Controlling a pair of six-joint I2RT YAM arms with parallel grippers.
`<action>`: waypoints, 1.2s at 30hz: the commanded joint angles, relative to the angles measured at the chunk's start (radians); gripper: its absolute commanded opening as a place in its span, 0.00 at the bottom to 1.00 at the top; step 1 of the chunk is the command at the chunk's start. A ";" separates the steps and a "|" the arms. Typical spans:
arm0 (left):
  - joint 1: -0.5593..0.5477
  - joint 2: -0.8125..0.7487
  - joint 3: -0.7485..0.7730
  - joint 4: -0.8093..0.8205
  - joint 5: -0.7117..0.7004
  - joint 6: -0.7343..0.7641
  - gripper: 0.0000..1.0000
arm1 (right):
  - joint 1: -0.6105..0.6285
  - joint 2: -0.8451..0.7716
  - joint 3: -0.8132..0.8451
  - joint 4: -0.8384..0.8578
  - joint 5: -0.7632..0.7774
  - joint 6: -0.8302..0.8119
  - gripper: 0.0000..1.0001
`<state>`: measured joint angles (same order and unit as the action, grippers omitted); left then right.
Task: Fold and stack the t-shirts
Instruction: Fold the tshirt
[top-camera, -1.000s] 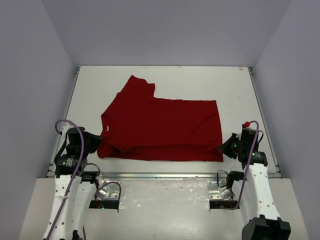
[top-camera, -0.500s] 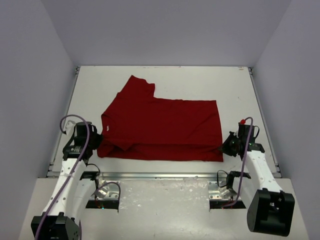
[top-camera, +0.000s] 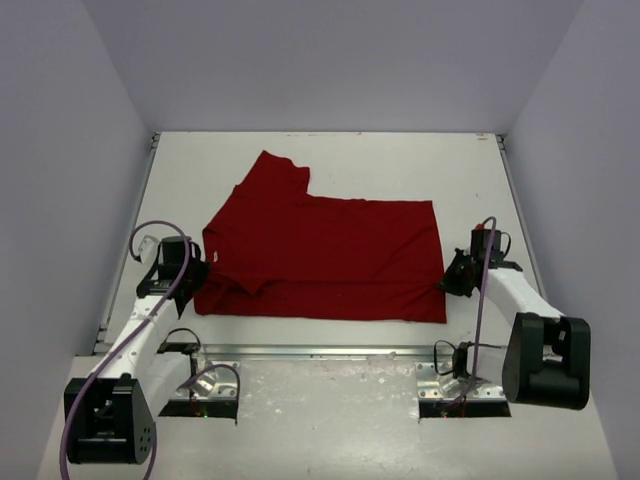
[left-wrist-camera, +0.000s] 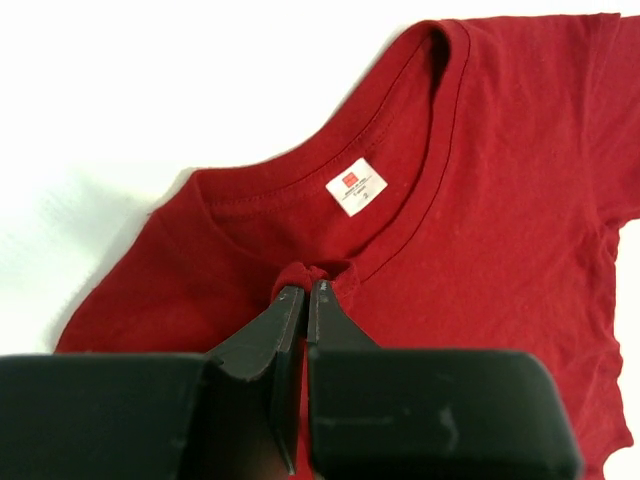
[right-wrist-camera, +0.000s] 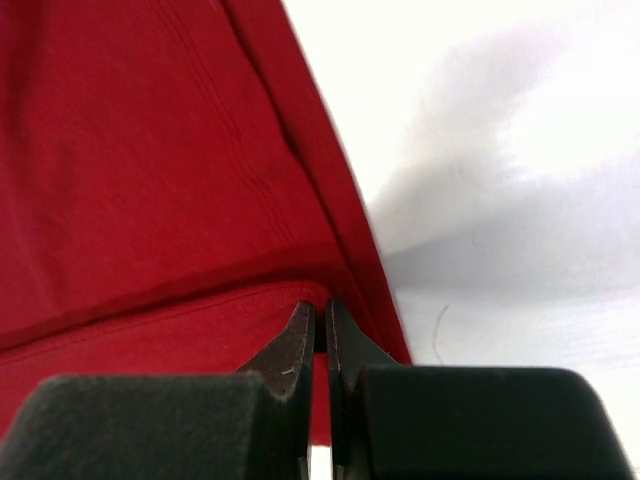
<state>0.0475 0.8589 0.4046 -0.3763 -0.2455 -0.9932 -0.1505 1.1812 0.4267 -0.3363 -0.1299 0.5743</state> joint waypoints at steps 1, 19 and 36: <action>0.000 0.054 0.013 0.131 -0.023 0.025 0.00 | 0.012 0.062 0.102 0.056 0.067 -0.024 0.03; -0.014 0.049 0.186 0.097 -0.098 0.122 0.59 | 0.179 0.089 0.322 -0.099 0.241 -0.054 0.68; -0.253 -0.041 0.177 -0.372 -0.181 -0.063 1.00 | 0.779 0.255 0.430 -0.054 0.223 -0.050 0.76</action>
<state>-0.1936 0.7918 0.5758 -0.6788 -0.4141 -0.9813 0.6167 1.3060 0.7425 -0.3614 0.0269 0.4911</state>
